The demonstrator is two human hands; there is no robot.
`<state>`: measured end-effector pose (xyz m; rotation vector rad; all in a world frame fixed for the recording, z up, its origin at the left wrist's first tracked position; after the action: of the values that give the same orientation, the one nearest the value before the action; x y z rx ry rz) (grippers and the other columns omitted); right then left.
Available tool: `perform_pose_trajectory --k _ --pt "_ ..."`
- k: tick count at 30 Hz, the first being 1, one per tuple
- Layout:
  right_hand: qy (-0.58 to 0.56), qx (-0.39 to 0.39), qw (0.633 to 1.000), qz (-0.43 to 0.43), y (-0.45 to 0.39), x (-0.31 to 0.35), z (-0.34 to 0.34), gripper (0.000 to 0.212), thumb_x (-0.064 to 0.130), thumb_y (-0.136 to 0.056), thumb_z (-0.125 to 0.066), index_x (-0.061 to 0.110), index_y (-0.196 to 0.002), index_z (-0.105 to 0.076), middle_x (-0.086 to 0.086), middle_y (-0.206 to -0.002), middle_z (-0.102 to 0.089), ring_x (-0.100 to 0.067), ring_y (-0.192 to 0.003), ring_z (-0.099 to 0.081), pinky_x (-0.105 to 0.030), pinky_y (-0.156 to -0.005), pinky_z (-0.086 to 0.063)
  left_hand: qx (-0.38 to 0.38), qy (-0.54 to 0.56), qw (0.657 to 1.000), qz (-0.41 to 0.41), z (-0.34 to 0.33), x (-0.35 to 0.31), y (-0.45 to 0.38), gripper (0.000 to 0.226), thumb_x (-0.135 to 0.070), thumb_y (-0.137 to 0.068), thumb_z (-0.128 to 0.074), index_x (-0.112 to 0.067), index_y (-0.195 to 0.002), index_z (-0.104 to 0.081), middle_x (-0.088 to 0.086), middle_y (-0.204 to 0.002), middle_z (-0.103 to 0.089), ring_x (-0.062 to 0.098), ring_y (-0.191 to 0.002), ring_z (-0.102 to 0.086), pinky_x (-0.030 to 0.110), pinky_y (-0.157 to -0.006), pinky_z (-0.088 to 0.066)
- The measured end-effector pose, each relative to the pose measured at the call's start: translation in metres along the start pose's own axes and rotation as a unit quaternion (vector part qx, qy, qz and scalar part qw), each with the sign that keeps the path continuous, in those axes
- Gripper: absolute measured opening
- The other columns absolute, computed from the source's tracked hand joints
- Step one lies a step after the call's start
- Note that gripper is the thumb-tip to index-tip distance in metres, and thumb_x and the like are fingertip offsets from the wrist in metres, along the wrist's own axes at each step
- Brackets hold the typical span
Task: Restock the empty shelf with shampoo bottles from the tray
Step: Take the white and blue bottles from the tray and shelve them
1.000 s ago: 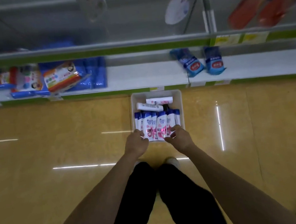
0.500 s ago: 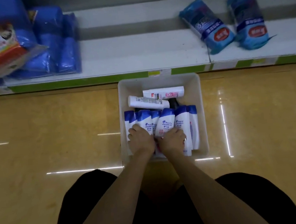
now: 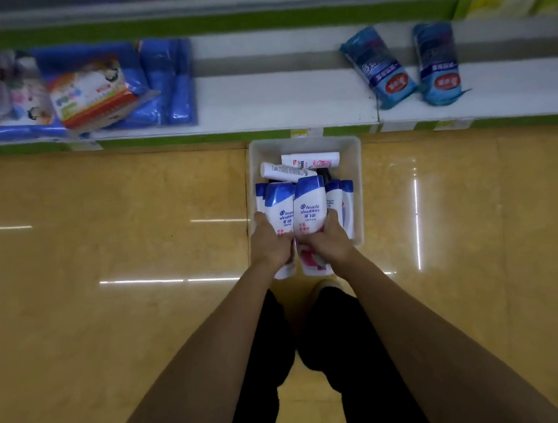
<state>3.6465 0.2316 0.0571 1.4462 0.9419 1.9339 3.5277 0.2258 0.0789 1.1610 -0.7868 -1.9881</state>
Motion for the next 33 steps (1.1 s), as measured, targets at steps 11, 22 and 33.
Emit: perform_pose_trajectory --k 11,22,33 --pt "-0.011 0.008 0.999 0.052 0.139 0.141 0.030 0.056 0.001 -0.077 -0.068 0.003 -0.125 -0.040 -0.016 -0.114 -0.063 -0.028 -0.105 -0.063 -0.046 -0.091 -0.053 -0.017 0.049 0.997 -0.065 0.102 -0.105 0.139 0.037 -0.001 -0.085 -0.059 -0.008 -0.108 -0.031 -0.001 -0.085 -0.052 0.021 -0.086 -0.053 0.025 -0.063 -0.042" --pt "-0.018 -0.012 0.982 0.190 0.238 0.296 0.076 0.046 -0.001 -0.083 -0.064 0.011 -0.116 -0.034 -0.009 -0.110 -0.056 -0.020 -0.096 -0.058 -0.034 -0.080 -0.053 -0.060 0.085 0.970 -0.219 0.198 -0.235 0.224 0.040 0.000 -0.083 -0.062 -0.012 -0.105 -0.031 0.004 -0.095 -0.053 0.013 -0.075 -0.055 0.017 -0.055 -0.042" --pt "-0.034 -0.031 0.934 0.355 0.344 0.425 0.127 0.043 -0.008 -0.078 -0.064 0.004 -0.113 -0.041 -0.007 -0.101 -0.061 -0.019 -0.092 -0.061 -0.025 -0.066 -0.052 -0.076 0.131 0.908 -0.390 0.264 -0.360 0.326 0.057 -0.015 -0.059 -0.069 -0.007 -0.110 -0.044 0.006 -0.103 -0.063 0.022 -0.096 -0.062 0.041 -0.088 -0.053"
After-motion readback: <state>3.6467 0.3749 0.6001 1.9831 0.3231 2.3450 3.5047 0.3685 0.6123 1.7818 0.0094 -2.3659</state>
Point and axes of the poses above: each hand's wrist, its own y-axis away from the middle knuckle, its own z-axis out of the back of the hand, x = y × z, the point moved 3 cm from there along -y, towards the middle knuckle
